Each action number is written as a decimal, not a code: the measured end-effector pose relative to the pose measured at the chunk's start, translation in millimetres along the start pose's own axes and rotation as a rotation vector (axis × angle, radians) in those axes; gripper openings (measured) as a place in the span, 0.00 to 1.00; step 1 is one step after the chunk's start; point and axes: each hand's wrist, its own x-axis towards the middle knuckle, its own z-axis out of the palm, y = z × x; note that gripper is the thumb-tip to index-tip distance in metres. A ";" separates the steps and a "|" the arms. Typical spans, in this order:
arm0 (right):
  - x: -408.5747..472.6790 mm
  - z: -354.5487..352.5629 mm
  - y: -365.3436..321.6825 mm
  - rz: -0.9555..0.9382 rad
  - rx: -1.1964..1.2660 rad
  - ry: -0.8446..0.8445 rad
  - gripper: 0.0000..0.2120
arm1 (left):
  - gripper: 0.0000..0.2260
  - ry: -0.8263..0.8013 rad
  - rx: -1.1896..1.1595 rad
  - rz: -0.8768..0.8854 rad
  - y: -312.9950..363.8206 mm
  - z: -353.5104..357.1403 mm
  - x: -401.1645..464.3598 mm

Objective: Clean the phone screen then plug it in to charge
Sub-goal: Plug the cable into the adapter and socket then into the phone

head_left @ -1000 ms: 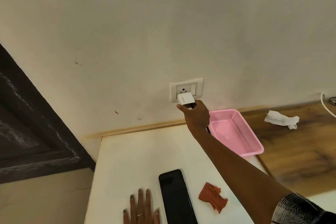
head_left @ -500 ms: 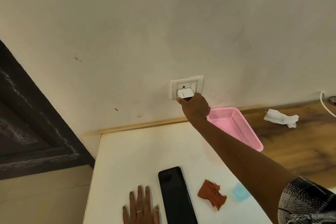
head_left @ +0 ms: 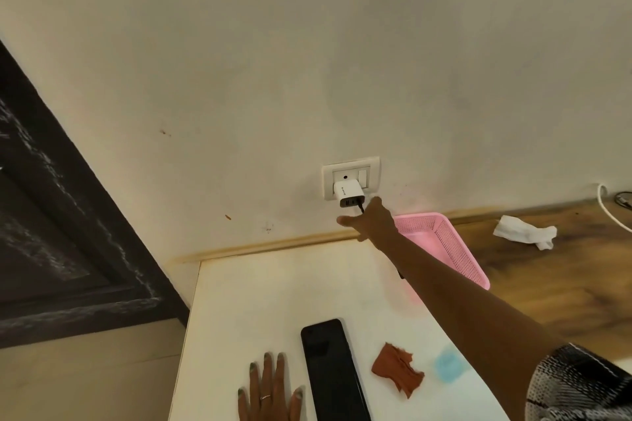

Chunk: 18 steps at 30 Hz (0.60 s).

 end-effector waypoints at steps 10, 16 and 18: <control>-46.5 -57.8 -4.2 0.016 0.203 -0.406 0.05 | 0.25 -0.268 0.089 -0.330 17.2 -49.3 -19.6; -75.0 -76.9 -11.0 -0.083 0.300 -0.405 0.14 | 0.24 -0.203 0.023 -0.328 17.2 -67.3 -41.6; -84.8 -80.6 -16.8 -0.122 0.331 -0.373 0.23 | 0.25 -0.194 -0.010 -0.321 19.0 -71.9 -44.5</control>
